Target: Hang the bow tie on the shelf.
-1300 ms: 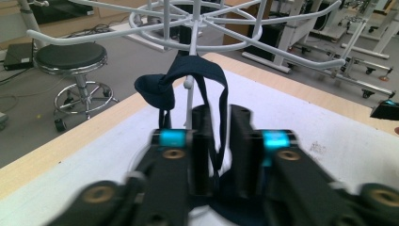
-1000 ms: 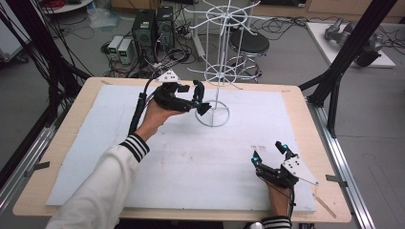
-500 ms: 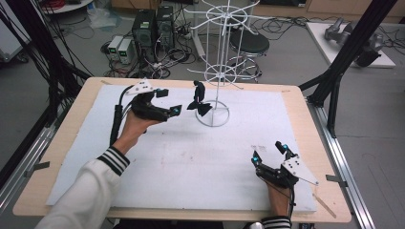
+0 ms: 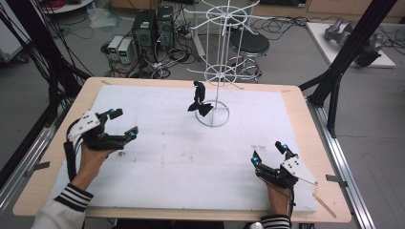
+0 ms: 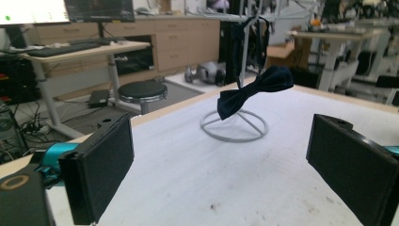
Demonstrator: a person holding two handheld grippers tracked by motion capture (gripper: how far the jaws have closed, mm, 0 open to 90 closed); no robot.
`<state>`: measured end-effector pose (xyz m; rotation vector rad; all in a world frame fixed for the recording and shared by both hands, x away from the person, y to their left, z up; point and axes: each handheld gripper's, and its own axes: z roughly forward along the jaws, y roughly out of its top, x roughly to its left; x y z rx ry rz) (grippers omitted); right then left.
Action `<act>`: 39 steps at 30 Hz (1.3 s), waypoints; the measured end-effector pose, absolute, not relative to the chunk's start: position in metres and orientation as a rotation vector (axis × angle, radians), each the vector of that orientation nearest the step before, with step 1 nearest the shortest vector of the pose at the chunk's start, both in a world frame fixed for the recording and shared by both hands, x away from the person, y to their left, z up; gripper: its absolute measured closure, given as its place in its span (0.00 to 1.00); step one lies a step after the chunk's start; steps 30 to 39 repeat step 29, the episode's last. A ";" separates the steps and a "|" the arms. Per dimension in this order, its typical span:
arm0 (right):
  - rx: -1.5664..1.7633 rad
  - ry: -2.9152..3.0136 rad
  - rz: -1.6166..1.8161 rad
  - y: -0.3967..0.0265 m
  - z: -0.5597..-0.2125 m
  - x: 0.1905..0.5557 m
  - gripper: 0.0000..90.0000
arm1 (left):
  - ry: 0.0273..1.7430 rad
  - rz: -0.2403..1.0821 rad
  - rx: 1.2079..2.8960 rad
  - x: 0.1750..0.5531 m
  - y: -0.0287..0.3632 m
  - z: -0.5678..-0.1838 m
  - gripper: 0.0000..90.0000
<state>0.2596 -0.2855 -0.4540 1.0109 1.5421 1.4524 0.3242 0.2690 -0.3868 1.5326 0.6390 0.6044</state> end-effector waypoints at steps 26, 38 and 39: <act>1.007 1.538 1.456 -0.286 -0.454 0.259 0.13 | 0.720 0.699 1.430 0.280 0.320 -0.454 0.09; 1.002 1.534 1.456 -0.286 -0.454 0.259 0.13 | 0.721 0.706 1.430 0.280 0.319 -0.455 0.09; 1.002 1.534 1.456 -0.286 -0.454 0.259 0.13 | 0.721 0.706 1.430 0.280 0.319 -0.455 0.09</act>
